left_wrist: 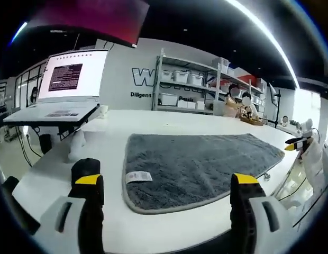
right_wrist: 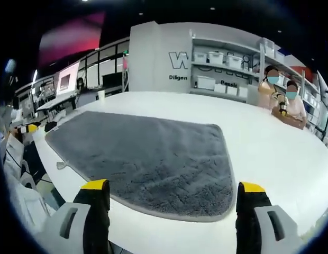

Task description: Open the folded towel by lifting each exposed corner and separating the folded layers until the towel lies flat within the target outline without major curled edges

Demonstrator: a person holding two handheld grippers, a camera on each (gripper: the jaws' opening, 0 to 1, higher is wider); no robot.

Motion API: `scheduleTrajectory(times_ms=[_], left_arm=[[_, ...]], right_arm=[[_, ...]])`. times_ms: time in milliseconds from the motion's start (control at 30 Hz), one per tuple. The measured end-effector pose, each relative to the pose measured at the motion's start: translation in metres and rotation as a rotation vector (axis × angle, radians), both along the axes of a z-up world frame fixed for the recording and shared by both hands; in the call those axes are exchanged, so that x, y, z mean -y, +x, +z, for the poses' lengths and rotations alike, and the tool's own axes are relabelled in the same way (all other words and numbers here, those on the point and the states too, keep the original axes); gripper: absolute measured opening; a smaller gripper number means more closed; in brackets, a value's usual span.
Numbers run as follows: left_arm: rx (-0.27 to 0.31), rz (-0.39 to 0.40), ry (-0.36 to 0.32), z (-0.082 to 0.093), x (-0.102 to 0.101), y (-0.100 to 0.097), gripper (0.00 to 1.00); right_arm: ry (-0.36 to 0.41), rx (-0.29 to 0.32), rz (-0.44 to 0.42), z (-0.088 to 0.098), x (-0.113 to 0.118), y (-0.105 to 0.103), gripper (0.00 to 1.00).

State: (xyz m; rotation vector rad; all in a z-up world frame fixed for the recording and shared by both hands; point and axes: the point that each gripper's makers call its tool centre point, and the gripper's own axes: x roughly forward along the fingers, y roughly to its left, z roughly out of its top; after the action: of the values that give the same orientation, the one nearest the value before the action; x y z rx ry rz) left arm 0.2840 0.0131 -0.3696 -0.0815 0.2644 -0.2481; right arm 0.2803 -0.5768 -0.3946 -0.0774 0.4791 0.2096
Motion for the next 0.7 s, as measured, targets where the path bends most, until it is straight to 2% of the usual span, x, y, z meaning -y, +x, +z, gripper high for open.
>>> scheduleTrajectory(times_ms=[100, 700], left_arm=[[0.003, -0.01, -0.018, 0.001, 0.0037, 0.0013, 0.98], [-0.021, -0.02, -0.019, -0.0052, 0.0084, 0.002, 0.96]], right_arm=[[0.008, 0.002, 0.0, -0.0009, -0.0002, -0.0003, 0.99], [0.008, -0.01, 0.005, -0.0029, -0.0013, 0.0011, 0.99]])
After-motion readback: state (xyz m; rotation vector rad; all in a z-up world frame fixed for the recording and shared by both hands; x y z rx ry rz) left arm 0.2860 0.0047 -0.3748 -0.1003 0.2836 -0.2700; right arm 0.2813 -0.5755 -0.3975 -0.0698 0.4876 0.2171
